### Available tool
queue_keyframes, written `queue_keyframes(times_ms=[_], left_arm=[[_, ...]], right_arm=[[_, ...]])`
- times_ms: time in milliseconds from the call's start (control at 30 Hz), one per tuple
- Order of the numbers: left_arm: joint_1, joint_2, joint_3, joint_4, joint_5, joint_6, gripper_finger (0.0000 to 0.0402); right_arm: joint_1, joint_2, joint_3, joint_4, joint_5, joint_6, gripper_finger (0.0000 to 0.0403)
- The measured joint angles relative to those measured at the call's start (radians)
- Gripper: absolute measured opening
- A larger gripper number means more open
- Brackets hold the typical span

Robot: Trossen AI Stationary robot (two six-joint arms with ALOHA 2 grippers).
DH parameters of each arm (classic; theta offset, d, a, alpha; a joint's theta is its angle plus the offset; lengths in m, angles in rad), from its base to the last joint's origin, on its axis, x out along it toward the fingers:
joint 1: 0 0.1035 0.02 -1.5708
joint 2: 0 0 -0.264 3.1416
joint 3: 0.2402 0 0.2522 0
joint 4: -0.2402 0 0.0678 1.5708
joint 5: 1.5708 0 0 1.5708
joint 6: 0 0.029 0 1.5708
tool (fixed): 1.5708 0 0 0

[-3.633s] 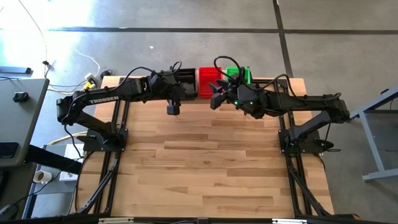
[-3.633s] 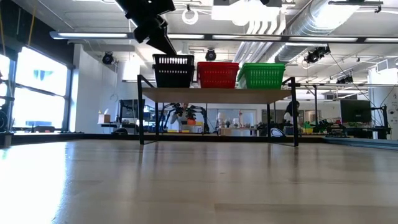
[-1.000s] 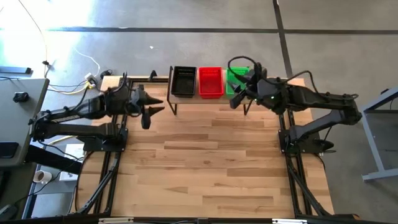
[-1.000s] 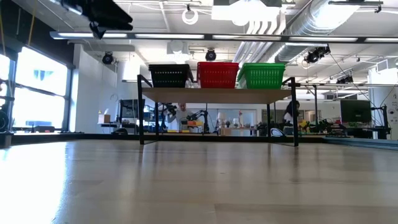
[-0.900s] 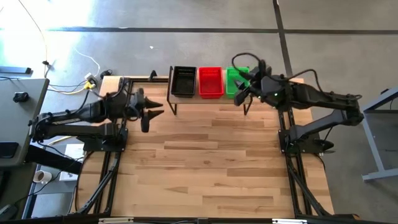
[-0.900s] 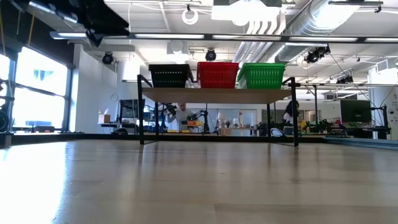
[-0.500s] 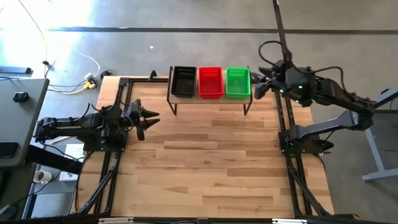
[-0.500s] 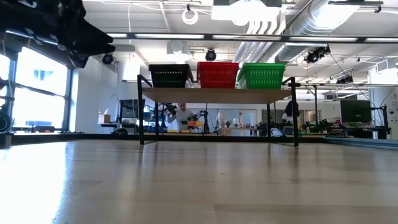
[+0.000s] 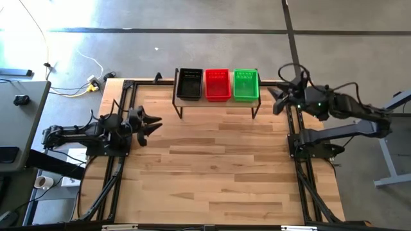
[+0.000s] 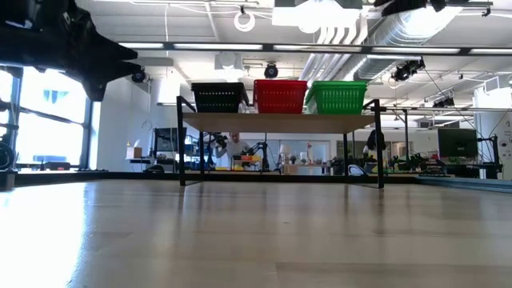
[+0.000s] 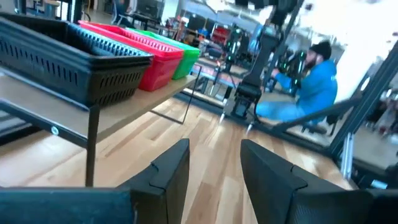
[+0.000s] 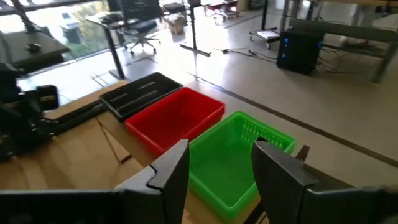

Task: Stack baskets on shelf by color
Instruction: Return to Home Position

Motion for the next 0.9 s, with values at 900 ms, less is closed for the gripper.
queue_keyframes(times_ms=[900], left_arm=[[0.003,0.002,-0.100,0.109,-0.031,0.019,0.0133]], right_arm=[[0.020,-0.754,-0.752,0.368,-0.476,-0.028,0.0158]])
